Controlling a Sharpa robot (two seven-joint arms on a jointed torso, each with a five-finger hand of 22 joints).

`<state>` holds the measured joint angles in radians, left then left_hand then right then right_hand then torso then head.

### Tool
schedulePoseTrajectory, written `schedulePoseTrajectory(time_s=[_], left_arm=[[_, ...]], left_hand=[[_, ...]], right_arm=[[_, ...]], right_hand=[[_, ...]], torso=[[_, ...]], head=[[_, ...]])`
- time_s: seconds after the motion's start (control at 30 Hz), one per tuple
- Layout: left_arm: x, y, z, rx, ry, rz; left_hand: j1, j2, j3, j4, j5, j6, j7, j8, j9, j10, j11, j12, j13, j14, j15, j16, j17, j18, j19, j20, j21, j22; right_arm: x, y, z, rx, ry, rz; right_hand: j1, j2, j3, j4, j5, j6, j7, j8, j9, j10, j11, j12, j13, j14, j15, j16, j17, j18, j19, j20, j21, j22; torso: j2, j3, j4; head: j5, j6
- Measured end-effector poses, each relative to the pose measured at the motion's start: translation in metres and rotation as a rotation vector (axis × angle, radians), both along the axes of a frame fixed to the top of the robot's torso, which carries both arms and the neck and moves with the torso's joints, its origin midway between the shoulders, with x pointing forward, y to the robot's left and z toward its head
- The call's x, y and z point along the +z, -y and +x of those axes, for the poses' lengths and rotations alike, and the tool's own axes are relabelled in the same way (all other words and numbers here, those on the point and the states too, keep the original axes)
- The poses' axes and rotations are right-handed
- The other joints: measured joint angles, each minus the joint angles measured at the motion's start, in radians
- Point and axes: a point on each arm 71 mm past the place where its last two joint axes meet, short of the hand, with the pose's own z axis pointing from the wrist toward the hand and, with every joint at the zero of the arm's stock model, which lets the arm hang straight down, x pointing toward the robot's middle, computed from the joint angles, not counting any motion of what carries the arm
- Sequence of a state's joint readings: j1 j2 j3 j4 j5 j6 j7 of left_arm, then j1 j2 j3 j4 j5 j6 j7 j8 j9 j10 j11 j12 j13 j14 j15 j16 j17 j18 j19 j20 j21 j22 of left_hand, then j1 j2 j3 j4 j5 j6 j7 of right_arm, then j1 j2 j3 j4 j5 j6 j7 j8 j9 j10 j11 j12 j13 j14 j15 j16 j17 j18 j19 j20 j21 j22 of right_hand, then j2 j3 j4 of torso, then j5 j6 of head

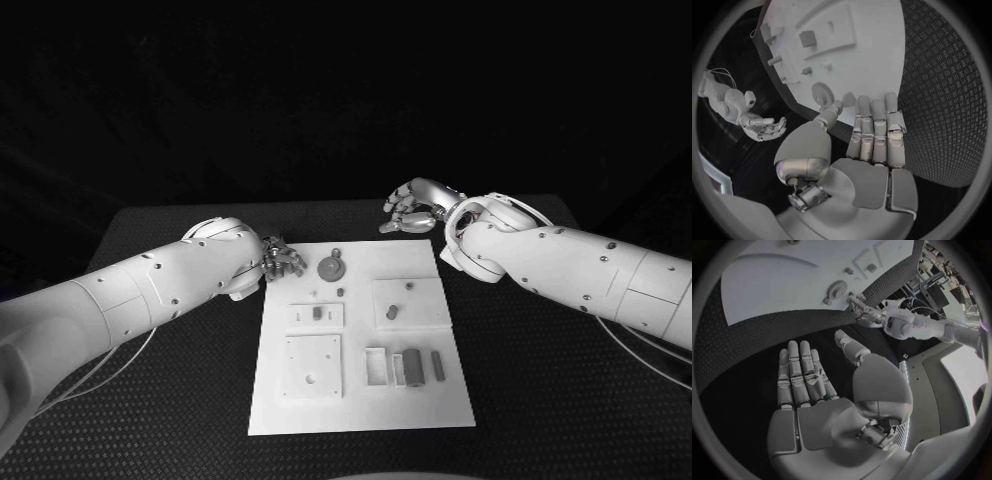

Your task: Assemble the parts on the task board

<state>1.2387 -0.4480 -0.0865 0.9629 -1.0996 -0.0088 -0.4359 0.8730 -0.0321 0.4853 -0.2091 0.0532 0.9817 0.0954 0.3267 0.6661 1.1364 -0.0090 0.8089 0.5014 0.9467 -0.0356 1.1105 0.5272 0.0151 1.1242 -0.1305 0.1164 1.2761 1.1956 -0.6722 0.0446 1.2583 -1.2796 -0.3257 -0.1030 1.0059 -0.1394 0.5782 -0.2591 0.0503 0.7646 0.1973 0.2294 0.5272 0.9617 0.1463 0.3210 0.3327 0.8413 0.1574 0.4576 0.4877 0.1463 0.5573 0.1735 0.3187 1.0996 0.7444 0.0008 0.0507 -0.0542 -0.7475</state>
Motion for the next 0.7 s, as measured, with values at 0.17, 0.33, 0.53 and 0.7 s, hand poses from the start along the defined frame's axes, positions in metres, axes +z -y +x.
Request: schedulePoseTrajectory(time_s=[0.17,0.33,0.53,0.7], left_arm=[[-0.0002,-0.0006,-0.0005,0.000,0.000,-0.001],[-0.0003,-0.0006,-0.0010,0.000,-0.001,-0.001],[-0.0006,-0.0012,-0.0008,0.004,-0.001,-0.003],[-0.0007,-0.0017,-0.0008,0.008,-0.002,-0.008]], left_hand=[[0.023,0.002,0.013,-0.013,0.000,0.004,0.003,0.003,0.002,0.000,0.000,0.000,0.000,0.000,0.000,0.004,0.001,0.000,0.000,0.000,0.000,0.005],[0.027,-0.002,0.017,-0.017,0.000,0.008,-0.001,0.007,0.002,0.000,0.000,0.000,0.000,0.000,0.000,0.004,0.001,0.000,0.000,0.000,0.000,0.007],[-0.022,-0.051,0.002,0.021,0.000,0.008,-0.001,0.007,0.002,0.000,0.000,0.000,0.000,0.000,0.000,0.004,0.001,0.000,0.000,0.000,-0.001,0.010],[-0.058,-0.087,-0.002,0.049,0.000,0.008,-0.001,0.007,0.002,0.000,0.000,0.000,0.000,0.000,0.000,0.004,0.001,0.000,0.004,-0.004,-0.005,0.012]], right_arm=[[-0.0006,0.0016,0.0007,-0.005,-0.003,0.002],[-0.0012,0.0025,0.0014,-0.008,-0.006,0.003],[-0.0021,0.0019,0.0012,-0.007,-0.008,0.005],[-0.0023,0.0021,0.0013,-0.008,-0.009,0.006]], right_hand=[[0.000,0.000,0.000,0.000,0.000,-0.007,0.000,0.000,-0.001,0.004,0.004,-0.005,-0.010,0.000,0.000,-0.006,0.000,0.000,-0.004,0.003,-0.004,0.002],[0.000,0.000,-0.003,0.003,0.000,-0.007,0.000,0.000,-0.003,0.004,0.004,-0.009,-0.017,0.000,0.000,-0.008,-0.001,0.000,-0.004,0.003,-0.004,0.005],[0.000,0.000,-0.003,0.003,0.000,-0.007,0.000,0.000,-0.004,0.004,0.004,-0.010,-0.024,-0.004,0.004,-0.014,-0.001,-0.012,-0.011,0.003,-0.007,0.007],[0.003,-0.003,-0.005,0.005,0.000,-0.007,0.000,0.000,-0.005,0.007,0.007,-0.013,-0.030,-0.004,0.004,-0.019,-0.001,-0.015,-0.011,0.003,-0.011,0.009]], torso=[[0.000,0.0001,-0.0003],[0.000,0.0003,-0.0003],[0.000,0.0009,-0.0003],[0.000,0.0009,-0.0003]], head=[[0.000,-0.001],[-0.001,-0.002],[-0.001,-0.003],[-0.001,-0.003]])
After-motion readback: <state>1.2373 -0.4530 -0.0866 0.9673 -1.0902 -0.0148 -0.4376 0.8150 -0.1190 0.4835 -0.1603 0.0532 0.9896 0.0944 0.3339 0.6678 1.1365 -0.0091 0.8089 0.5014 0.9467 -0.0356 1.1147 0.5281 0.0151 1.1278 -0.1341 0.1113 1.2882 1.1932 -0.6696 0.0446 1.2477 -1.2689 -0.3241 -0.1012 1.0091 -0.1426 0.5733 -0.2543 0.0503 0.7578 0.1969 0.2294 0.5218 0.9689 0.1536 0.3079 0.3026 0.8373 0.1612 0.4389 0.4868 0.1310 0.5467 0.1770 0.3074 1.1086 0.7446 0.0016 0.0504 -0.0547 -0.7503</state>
